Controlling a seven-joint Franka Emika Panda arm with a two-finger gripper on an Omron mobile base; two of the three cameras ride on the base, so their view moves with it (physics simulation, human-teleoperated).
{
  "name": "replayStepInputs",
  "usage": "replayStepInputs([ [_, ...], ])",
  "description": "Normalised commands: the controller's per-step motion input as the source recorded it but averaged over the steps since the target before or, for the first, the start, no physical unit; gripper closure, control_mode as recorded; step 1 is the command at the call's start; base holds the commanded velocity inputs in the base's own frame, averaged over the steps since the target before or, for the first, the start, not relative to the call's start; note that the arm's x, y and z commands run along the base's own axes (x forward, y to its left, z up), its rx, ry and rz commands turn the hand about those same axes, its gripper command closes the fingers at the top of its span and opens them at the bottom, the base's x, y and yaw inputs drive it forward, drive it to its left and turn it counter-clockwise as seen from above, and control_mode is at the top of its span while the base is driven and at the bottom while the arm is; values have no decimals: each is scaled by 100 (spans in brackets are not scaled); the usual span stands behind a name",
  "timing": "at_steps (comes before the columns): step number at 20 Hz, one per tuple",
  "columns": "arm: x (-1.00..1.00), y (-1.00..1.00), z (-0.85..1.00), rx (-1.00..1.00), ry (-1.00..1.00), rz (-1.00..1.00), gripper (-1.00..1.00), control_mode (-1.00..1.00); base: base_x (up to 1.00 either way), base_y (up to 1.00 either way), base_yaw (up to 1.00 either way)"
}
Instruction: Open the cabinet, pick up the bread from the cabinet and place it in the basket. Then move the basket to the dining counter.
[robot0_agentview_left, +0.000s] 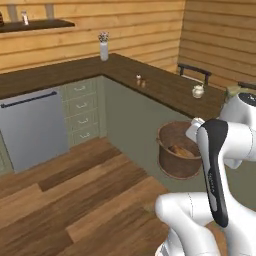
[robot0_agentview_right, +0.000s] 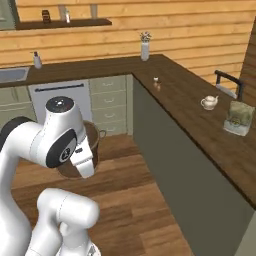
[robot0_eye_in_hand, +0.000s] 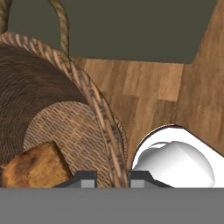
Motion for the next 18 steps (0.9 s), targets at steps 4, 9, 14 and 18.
replayStepInputs([
  [4, 0, 0, 0, 0, 0, 0, 100, 100, 29, 0, -81],
  [9, 0, 0, 0, 0, 0, 0, 100, 100, 40, 16, -77],
  [14, 0, 0, 0, 0, 0, 0, 100, 100, 57, 46, -75],
  [18, 0, 0, 0, 0, 0, 0, 100, 100, 72, 64, -68],
])
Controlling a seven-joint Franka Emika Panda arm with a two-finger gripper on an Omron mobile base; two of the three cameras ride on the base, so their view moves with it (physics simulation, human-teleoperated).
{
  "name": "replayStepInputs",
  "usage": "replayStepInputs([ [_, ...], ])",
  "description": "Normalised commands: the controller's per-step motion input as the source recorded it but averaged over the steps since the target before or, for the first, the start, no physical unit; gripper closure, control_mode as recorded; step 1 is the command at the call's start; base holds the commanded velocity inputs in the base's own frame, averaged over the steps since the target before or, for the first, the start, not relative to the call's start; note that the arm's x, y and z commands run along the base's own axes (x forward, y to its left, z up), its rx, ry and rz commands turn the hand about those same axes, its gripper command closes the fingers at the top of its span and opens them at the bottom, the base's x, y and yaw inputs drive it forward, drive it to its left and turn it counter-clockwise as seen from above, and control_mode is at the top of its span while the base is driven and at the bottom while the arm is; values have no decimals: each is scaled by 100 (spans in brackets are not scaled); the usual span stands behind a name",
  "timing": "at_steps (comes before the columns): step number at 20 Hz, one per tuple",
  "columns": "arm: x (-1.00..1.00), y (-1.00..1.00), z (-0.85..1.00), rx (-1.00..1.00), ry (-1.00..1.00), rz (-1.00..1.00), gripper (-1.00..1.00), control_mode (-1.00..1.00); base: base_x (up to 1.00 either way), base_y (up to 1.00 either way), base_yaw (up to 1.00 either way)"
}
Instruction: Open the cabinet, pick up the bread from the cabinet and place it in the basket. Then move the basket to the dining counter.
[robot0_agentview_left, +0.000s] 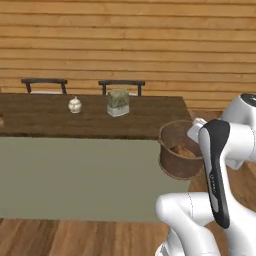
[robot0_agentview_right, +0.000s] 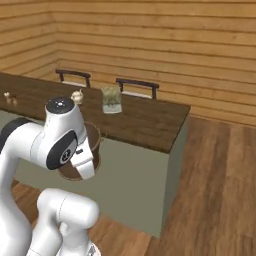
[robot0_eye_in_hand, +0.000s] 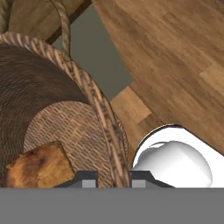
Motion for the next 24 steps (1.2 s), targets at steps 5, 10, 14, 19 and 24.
replayStepInputs([
  [5, 0, 0, 0, 0, 0, 0, 100, 100, 60, 59, -40],
  [10, 0, 0, 0, 0, 0, 0, 100, 100, 69, 9, -14],
  [14, 0, 0, 0, 0, 0, 0, 100, 100, 54, -36, 3],
  [19, 0, 0, 0, 0, 0, 0, 100, 100, 40, -35, 4],
  [24, 0, 0, 0, 0, 0, 0, 100, 100, 25, -46, 2],
])
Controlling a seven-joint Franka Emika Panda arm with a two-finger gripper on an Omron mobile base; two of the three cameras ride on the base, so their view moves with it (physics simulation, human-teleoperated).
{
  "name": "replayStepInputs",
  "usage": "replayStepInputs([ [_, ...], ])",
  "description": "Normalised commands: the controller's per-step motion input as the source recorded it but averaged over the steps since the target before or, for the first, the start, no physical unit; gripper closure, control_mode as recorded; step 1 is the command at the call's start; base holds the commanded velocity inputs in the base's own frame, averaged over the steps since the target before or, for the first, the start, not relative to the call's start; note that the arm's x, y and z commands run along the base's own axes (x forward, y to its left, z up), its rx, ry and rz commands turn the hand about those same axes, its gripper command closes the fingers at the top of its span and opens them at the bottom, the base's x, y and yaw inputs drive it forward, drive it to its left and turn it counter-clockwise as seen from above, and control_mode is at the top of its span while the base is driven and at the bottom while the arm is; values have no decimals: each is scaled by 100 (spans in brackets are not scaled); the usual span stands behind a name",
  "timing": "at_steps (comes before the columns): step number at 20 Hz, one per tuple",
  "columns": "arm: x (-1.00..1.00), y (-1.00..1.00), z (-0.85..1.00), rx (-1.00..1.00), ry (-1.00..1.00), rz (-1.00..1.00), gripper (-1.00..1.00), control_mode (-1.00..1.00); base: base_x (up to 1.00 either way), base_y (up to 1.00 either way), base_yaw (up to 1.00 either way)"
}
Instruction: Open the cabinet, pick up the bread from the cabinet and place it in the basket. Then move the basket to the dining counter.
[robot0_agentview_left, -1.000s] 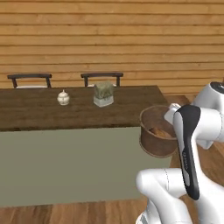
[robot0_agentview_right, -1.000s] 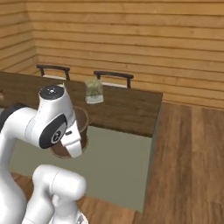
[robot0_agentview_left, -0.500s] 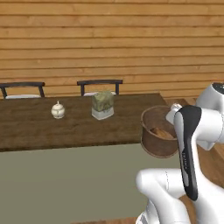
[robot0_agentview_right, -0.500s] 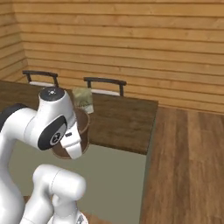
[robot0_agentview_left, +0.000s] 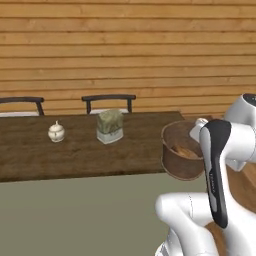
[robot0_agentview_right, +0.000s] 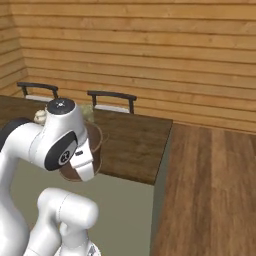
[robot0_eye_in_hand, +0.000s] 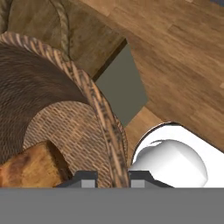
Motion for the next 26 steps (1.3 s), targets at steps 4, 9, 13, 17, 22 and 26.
replayStepInputs([
  [4, 0, 0, 0, 0, 0, 0, 100, 100, 44, -18, 0],
  [9, 0, 0, 0, 0, 0, 0, 100, 100, 71, 4, -1],
  [13, 0, 0, 0, 0, 0, 0, 100, 100, 63, 6, -1],
  [17, 16, 0, -1, 0, -1, 0, 100, -100, 22, 0, 0],
  [22, 84, 0, -6, 0, 0, 0, 100, -100, 0, 0, 0],
  [26, 96, 0, -23, 3, 6, 8, 100, -100, 0, 0, 0],
])
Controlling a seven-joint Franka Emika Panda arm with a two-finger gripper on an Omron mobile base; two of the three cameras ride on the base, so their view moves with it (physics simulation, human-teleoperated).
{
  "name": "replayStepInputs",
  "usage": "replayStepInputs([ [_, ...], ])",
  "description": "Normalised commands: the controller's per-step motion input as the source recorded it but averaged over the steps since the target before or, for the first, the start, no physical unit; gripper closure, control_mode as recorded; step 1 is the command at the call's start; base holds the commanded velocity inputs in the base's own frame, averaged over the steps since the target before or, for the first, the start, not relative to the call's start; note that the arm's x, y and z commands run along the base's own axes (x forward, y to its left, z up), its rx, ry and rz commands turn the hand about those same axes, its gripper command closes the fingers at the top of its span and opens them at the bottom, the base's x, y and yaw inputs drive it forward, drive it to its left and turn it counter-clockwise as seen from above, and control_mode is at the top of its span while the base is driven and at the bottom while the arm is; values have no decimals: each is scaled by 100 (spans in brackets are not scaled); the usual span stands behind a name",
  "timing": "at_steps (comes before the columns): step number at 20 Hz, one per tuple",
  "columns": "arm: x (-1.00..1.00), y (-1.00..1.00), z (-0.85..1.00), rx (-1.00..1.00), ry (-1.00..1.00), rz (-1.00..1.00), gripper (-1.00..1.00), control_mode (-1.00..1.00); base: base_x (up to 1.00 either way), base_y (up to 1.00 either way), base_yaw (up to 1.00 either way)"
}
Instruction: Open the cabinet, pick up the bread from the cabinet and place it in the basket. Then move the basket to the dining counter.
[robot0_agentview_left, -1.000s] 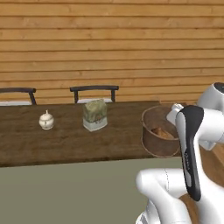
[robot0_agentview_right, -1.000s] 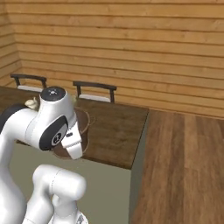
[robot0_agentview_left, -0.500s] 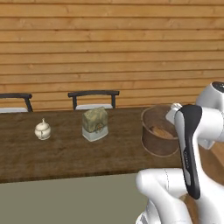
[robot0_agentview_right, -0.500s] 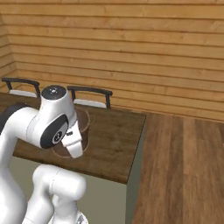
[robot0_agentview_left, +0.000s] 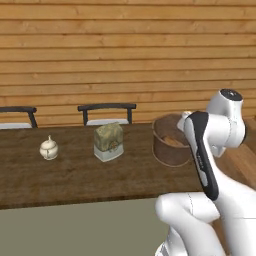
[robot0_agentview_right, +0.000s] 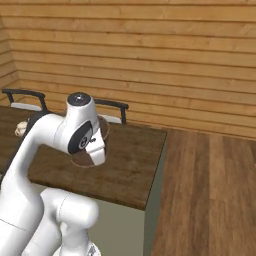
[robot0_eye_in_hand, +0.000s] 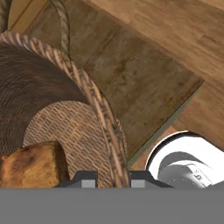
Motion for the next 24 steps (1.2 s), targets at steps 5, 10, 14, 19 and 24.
replayStepInputs([
  [5, 93, 0, -68, 0, 12, 3, 100, -100, 0, 0, 0],
  [10, 78, -3, -68, 0, 13, 0, 100, -100, 0, 0, 0],
  [14, 60, -3, -58, 0, 0, 0, 100, -100, 0, 0, 0],
  [19, 47, 0, -57, 0, -9, 0, 100, -100, 0, 0, 0],
  [24, 12, 0, -29, 0, -2, 0, -100, -100, 0, 0, 0],
])
